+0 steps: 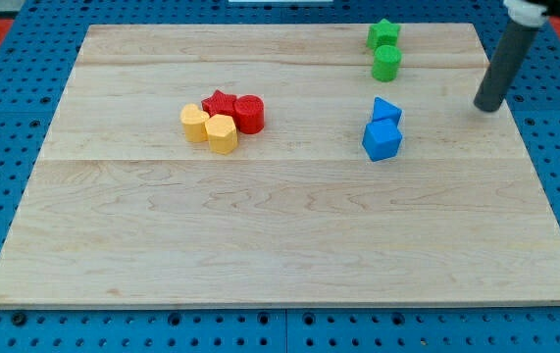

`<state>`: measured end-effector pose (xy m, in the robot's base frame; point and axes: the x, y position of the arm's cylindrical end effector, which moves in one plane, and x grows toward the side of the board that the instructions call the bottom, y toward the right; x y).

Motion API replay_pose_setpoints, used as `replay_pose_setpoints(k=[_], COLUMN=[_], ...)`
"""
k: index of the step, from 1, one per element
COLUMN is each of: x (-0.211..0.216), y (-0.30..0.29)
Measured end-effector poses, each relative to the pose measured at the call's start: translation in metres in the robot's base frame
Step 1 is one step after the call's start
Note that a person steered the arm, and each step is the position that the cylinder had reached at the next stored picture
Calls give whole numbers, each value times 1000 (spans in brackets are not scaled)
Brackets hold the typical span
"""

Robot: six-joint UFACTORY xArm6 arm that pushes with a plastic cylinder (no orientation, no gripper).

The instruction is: Separate the blue blocks

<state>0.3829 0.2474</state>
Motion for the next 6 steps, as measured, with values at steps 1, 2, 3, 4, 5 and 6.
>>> replay_pose_setpoints(k=[1,2,3,4,5,6], x=[42,45,27,17,16,15], y=[-57,-124,-152,-121,-115,-83])
